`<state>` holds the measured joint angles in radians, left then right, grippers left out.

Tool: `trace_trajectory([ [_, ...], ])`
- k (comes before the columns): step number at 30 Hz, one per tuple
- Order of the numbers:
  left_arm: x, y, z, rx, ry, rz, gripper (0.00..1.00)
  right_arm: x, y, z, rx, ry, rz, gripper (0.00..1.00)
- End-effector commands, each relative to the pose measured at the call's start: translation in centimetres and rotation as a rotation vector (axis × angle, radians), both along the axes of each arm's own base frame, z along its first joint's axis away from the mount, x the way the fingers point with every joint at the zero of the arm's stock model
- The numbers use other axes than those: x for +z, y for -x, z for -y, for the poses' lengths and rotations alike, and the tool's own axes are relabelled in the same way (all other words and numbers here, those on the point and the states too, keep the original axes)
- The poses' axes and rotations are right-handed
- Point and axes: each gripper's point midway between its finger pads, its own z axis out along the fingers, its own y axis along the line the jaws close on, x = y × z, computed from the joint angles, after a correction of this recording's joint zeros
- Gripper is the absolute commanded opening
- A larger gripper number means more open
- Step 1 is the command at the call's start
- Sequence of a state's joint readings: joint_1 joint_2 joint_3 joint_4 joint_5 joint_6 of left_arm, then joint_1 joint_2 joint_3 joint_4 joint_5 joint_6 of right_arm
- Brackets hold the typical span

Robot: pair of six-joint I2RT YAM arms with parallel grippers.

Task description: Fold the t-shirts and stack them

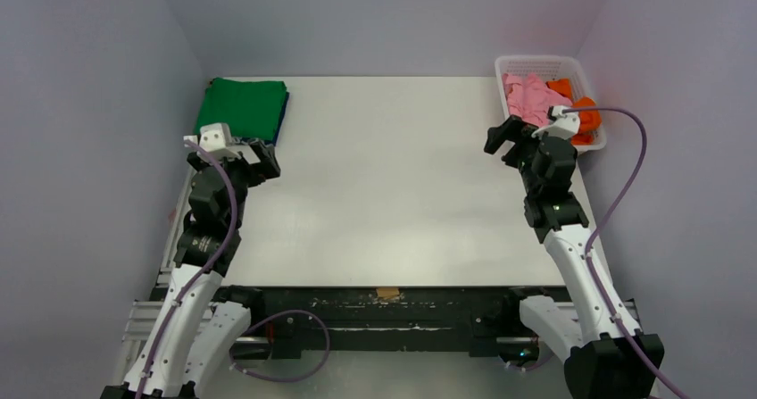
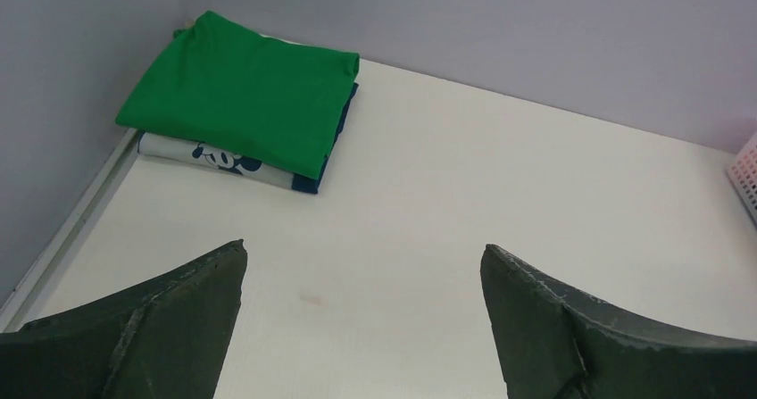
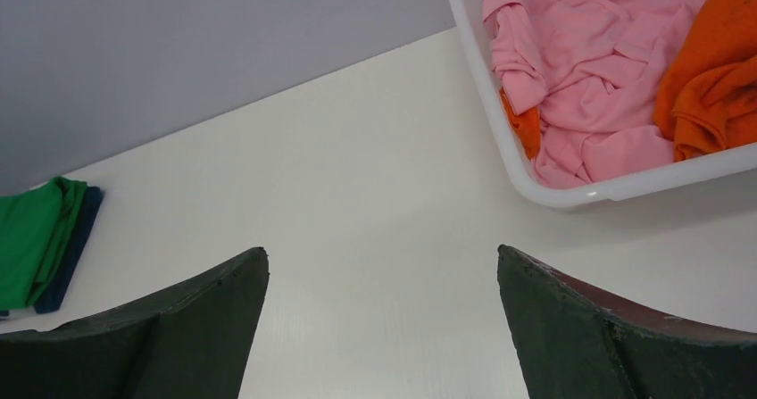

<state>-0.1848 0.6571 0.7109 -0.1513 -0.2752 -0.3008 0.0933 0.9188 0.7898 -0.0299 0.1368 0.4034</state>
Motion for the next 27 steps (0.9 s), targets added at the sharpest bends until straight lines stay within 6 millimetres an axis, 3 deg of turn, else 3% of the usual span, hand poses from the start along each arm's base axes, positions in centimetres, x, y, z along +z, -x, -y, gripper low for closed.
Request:
trace_trajectory([
  [1, 2.3, 0.2, -0.2, 0.015, 0.026, 0.061, 1.0, 1.8, -0.4, 0.4, -0.021, 0.0, 0.069, 0.99],
  [7, 1.9, 0.0, -0.2, 0.024, 0.03, 0.046, 1.0, 1.6, -3.6, 1.3, -0.055, 0.098, -0.041, 0.99],
  [11, 1.5, -0.2, -0.4, 0.038, 0.033, 0.03, 1.0, 0.4, -7.7, 2.3, -0.091, 0.132, -0.196, 0.99],
  [15, 1.1, -0.4, -0.6, 0.054, 0.038, 0.013, 1.0, -1.0, -12.1, 5.3, -0.155, 0.049, -0.274, 0.99],
  [16, 1.0, -0.5, -0.6, 0.058, 0.038, 0.006, 1.0, -1.5, -13.3, 6.5, -0.177, 0.022, -0.289, 0.99],
  [21, 0.6, -0.7, -0.9, 0.08, 0.042, -0.027, 1.0, -4.8, -19.0, 9.1, -0.21, -0.02, -0.41, 0.88],
  [27, 0.0, -1.1, -0.9, 0.093, 0.047, -0.047, 1.0, -9.9, -24.0, 11.7, -0.277, -0.046, -0.485, 0.82],
])
